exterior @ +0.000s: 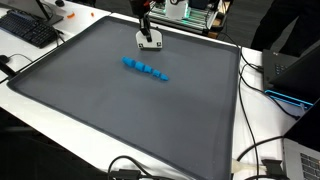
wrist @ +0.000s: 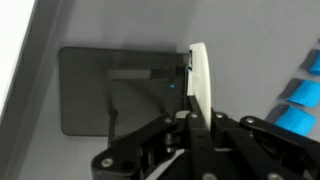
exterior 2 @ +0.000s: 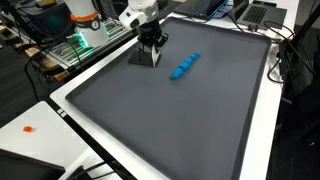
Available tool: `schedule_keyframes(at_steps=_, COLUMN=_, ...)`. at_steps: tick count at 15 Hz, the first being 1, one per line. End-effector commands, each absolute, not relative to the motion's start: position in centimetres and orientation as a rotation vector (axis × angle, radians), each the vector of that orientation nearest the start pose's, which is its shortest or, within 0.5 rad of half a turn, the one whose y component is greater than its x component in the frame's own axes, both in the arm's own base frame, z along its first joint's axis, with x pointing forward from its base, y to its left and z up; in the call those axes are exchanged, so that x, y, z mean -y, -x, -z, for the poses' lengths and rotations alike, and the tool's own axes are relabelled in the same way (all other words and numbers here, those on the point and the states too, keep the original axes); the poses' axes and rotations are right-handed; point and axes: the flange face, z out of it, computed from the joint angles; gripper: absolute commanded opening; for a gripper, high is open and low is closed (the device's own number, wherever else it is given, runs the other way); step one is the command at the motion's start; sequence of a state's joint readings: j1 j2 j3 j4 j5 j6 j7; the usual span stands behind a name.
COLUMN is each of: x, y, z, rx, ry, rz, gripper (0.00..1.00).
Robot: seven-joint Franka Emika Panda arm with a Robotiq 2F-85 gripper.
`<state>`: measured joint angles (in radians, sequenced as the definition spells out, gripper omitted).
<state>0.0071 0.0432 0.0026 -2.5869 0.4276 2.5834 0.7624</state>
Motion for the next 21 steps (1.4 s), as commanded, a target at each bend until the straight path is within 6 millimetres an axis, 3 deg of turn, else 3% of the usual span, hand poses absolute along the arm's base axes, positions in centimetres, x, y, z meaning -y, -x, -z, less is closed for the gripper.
schedule_keyframes(at_steps=1, x=-0.4, y=-43.5, z=-22.4, rx=-1.514, ry=2.534, rz=-0.227, gripper=0.01)
schedule_keyframes(at_steps=8, x=-0.2, y=-43.3, z=-22.5, rx=-1.477, ry=2.571, rz=-0.223, gripper=0.01)
schedule_keyframes(at_steps=9, x=-0.2, y=-43.4, z=-22.6, rx=-1.474, ry=2.571, rz=-0.217, gripper=0.29)
schedule_keyframes(at_steps=11, x=-0.2, y=-43.4, z=-23.0, rx=-1.453, ry=2.584, rz=-0.205, gripper=0.34)
schedule_keyframes(at_steps=19, x=0.0, y=-44.1, z=-25.3, rx=-1.398, ry=2.635, rz=-0.148, gripper=0.96)
schedule_keyframes(at_steps=21, x=0.0, y=-44.4, z=-26.0, rx=-1.368, ry=2.66, rz=-0.14, gripper=1.0)
